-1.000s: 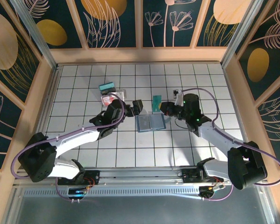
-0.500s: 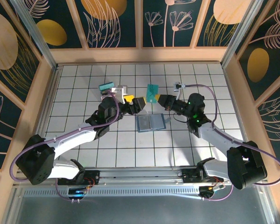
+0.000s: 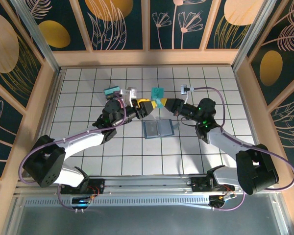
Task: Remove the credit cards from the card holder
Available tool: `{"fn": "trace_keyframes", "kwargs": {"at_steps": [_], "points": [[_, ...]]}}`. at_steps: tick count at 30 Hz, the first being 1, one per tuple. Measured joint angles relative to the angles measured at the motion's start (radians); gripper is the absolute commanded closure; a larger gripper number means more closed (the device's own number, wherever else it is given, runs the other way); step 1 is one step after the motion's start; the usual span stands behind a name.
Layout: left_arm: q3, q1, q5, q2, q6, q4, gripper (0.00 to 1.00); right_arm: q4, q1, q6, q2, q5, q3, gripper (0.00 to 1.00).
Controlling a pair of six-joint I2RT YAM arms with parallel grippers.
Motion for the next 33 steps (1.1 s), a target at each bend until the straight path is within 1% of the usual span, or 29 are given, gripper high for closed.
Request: {"fn": "trace_keyframes", "kwargs": {"at_steps": [2, 5, 8, 13, 16, 19, 20, 21, 23, 24, 27, 29, 31, 33], "points": [[0.0, 0.002, 0.014, 0.001, -0.013, 0.02, 0.52, 0.014, 0.0, 0.01, 0.003, -0.012, -0.001, 1.0], [0.0, 0.002, 0.03, 0.001, -0.026, 0.042, 0.63, 0.029, 0.0, 0.014, 0.008, -0.021, -0.001, 1.0], [0.0, 0.003, 0.04, 0.002, -0.037, 0.06, 0.72, 0.042, 0.0, 0.015, 0.011, -0.029, -0.001, 1.0], [0.001, 0.009, 0.056, 0.002, -0.042, 0.068, 0.92, 0.048, 0.0, 0.014, 0.017, -0.039, -0.001, 1.0], [0.005, 0.01, 0.066, 0.002, -0.039, 0.072, 0.99, 0.048, -0.002, 0.014, 0.027, -0.033, -0.001, 1.0], [0.009, 0.013, 0.07, 0.002, -0.03, 0.056, 1.0, 0.048, -0.002, 0.014, 0.032, -0.031, -0.001, 1.0], [0.012, 0.013, 0.07, 0.002, -0.025, 0.049, 1.0, 0.048, -0.002, 0.014, 0.032, -0.029, -0.001, 0.98], [0.016, 0.013, 0.069, 0.002, -0.019, 0.042, 1.0, 0.048, -0.002, 0.014, 0.033, -0.027, -0.001, 0.94], [0.027, 0.014, 0.065, -0.001, 0.005, 0.012, 1.0, 0.043, -0.002, 0.011, 0.034, -0.021, -0.001, 0.82], [0.033, 0.013, 0.063, -0.005, 0.021, -0.005, 1.0, 0.032, -0.002, 0.006, 0.034, -0.017, -0.001, 0.78], [0.059, 0.012, 0.034, -0.034, 0.096, -0.101, 1.0, -0.012, 0.001, -0.015, 0.033, -0.008, 0.0, 0.72], [0.091, 0.024, 0.005, -0.06, 0.164, -0.2, 1.0, -0.071, 0.002, -0.043, 0.021, 0.016, 0.0, 0.68], [0.122, 0.049, -0.011, -0.081, 0.234, -0.283, 1.0, -0.134, 0.002, -0.073, -0.005, 0.054, 0.0, 0.64], [0.149, 0.086, -0.022, -0.101, 0.31, -0.363, 1.0, -0.193, 0.002, -0.103, -0.044, 0.097, 0.0, 0.63]]}}
